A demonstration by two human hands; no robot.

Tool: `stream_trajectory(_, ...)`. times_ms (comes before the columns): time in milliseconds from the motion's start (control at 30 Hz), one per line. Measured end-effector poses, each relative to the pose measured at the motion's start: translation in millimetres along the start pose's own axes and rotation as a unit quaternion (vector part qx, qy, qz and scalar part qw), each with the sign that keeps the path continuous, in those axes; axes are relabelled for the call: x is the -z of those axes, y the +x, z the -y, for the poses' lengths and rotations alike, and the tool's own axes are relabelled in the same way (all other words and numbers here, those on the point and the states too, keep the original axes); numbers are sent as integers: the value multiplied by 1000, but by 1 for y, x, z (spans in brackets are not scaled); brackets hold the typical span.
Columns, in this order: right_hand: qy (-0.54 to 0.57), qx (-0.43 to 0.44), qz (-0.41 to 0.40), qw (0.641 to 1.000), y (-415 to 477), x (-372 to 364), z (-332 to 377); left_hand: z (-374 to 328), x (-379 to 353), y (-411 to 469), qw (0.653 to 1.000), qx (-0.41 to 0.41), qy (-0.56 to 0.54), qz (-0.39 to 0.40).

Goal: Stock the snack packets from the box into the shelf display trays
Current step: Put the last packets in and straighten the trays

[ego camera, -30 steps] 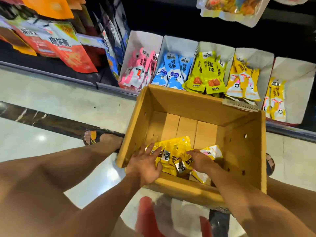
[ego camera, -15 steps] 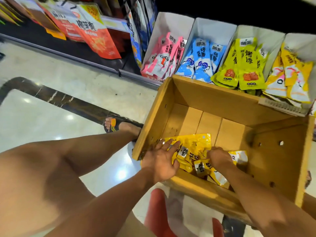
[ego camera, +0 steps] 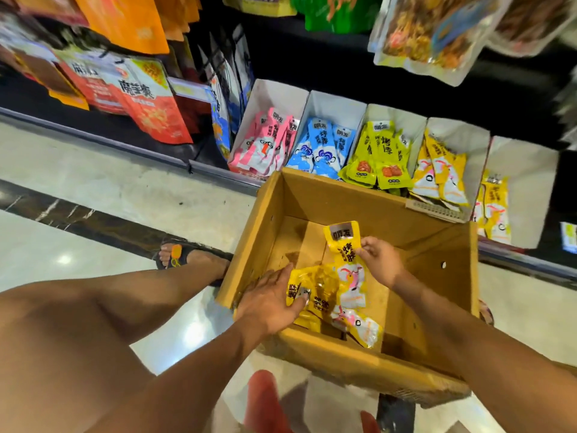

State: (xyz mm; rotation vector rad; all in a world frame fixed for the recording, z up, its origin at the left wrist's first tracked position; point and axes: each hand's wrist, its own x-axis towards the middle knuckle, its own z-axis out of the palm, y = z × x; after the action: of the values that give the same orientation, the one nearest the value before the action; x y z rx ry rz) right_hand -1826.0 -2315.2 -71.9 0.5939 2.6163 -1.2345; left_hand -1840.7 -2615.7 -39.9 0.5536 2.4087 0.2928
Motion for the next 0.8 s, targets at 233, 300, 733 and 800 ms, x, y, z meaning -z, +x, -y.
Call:
stream_trajectory(233, 243, -56, -11, 968, -20, -9, 89, 0, 2, -1, 994, 22, -79, -67)
stream_trajectory(300, 271, -68, 8, 960, -26, -20, 105, -2, 5, -4, 992, 21, -90, -84)
stream_trajectory(733, 323, -110, 50, 938, -24, -40, 117, -5, 8, -11, 988, 26, -73, -137)
stream_trajectory(800, 320, -121, 47, 939, -24, -38, 108, -6, 7, -11, 986, 30, -63, -154)
